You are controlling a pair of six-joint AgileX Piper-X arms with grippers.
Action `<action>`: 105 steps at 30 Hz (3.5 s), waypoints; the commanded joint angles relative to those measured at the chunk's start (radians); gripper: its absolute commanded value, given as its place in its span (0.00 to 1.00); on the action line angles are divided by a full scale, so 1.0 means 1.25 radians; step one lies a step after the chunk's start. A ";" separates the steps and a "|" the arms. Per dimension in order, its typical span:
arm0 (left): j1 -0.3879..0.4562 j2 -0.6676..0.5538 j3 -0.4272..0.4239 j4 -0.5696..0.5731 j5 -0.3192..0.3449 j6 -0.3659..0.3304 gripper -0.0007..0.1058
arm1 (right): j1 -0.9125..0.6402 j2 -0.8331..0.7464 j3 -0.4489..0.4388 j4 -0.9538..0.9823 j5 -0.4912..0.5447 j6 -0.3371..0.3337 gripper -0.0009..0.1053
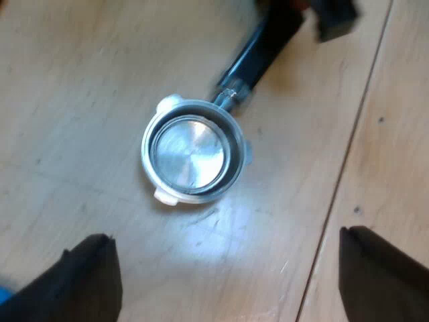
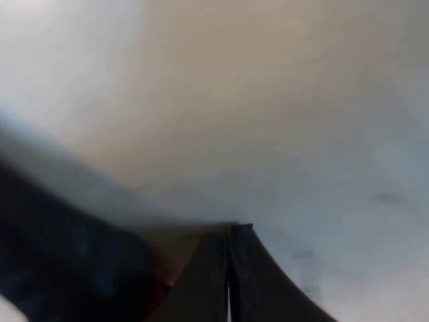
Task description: Put the handle in the coffee machine
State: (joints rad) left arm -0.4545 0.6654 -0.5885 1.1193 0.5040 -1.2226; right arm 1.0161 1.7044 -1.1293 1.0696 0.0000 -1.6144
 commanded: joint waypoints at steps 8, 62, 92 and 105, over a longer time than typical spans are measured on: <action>0.051 -0.003 -0.002 0.053 -0.016 -0.007 0.66 | 0.077 0.002 0.000 0.010 -0.117 0.034 0.01; 0.117 -0.126 -0.097 0.163 -0.067 -0.005 0.66 | 0.129 -0.170 -0.005 -0.341 -0.023 0.137 0.01; 0.173 -0.348 -0.097 0.326 -0.022 -0.156 0.66 | 0.083 -0.143 -0.095 -0.308 -0.110 -0.412 0.73; 0.206 -0.348 -0.097 0.326 -0.010 -0.152 0.66 | 0.083 0.014 -0.209 -0.220 -0.111 -0.496 0.73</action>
State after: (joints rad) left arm -0.1988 0.2377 -0.7033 1.5175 0.4830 -1.4063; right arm 1.1198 1.7233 -1.3735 0.8003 -0.1223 -2.1868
